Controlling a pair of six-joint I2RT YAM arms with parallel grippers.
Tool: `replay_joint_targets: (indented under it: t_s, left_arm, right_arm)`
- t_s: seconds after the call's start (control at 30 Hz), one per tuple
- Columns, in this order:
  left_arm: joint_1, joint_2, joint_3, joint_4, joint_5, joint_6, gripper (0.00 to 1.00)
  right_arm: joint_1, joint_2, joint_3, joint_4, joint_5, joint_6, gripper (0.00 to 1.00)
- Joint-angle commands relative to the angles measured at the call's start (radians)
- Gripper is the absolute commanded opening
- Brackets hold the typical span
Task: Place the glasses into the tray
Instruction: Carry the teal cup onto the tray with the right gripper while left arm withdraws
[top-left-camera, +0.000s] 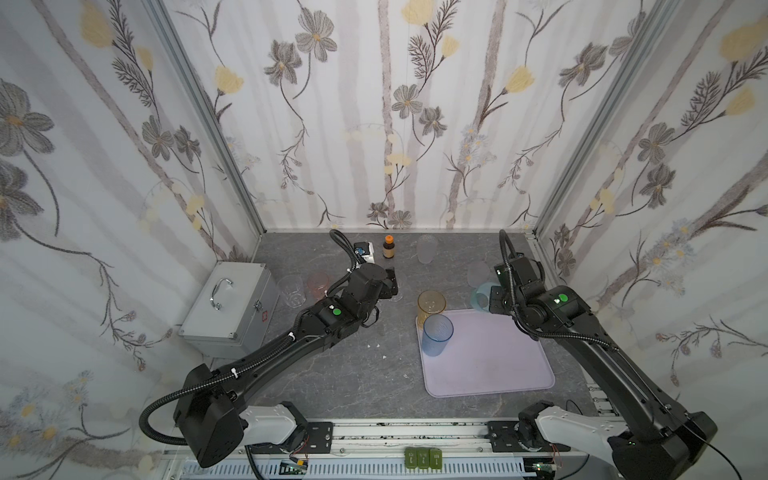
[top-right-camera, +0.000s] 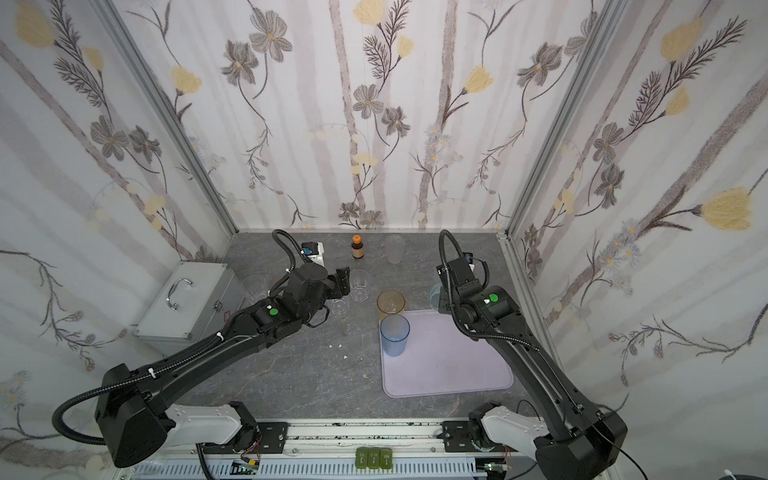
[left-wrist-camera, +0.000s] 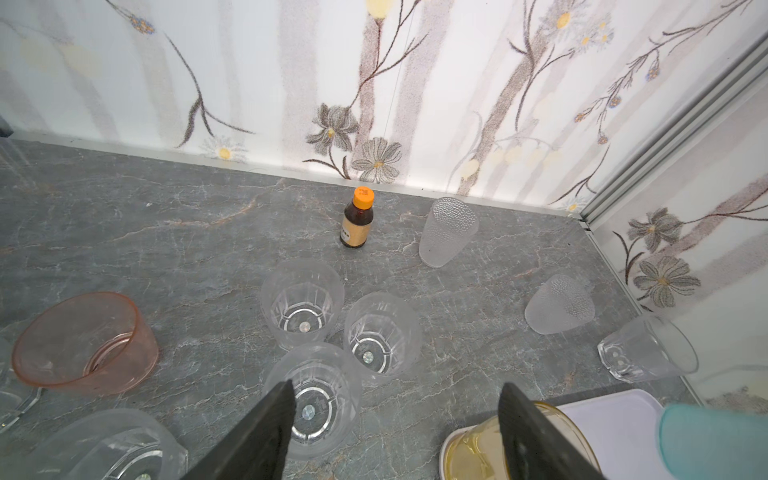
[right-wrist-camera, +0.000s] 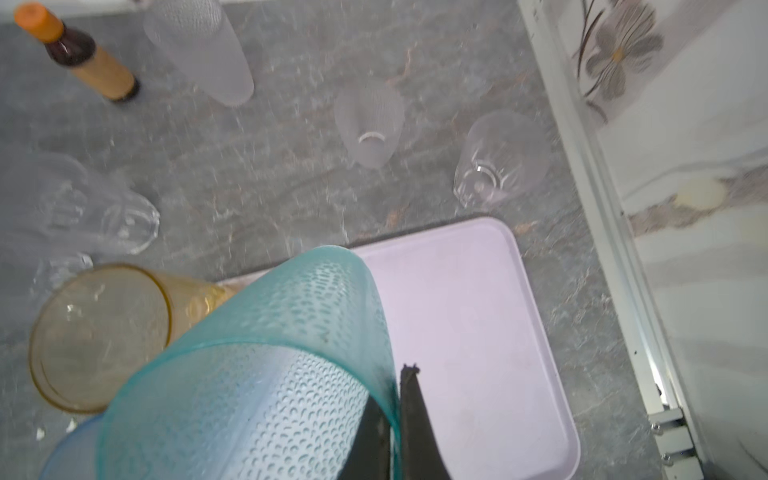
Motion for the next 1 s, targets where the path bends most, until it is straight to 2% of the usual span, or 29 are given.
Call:
replay_joint_targets:
  t_s: [0.0, 0.13, 0.3, 0.53, 0.7, 0.97]
  left_arm:
    - [0.014, -0.009, -0.04, 0.098, 0.032, -0.043, 0.79]
    - [0.018, -0.017, -0.086, 0.119, 0.043, -0.067, 0.79]
    - [0.024, -0.022, -0.129, 0.148, 0.064, -0.079, 0.79]
    - [0.029, -0.029, -0.154, 0.168, 0.089, -0.094, 0.78]
    - [0.03, -0.026, -0.166, 0.176, 0.104, -0.104, 0.78]
    - [0.031, -0.015, -0.164, 0.18, 0.116, -0.101, 0.78]
  right_arm:
    - [0.022, -0.061, -0.091, -0.056, -0.117, 0.087, 0.0]
    - [0.116, -0.117, -0.2, -0.06, -0.186, 0.175, 0.0]
    - [0.261, -0.115, -0.265, -0.049, -0.235, 0.28, 0.0]
    - [0.404, -0.029, -0.248, -0.031, -0.247, 0.319, 0.0]
    - [0.453, 0.038, -0.211, -0.025, -0.223, 0.318, 0.02]
    - [0.466, 0.12, -0.202, 0.026, -0.217, 0.285, 0.04]
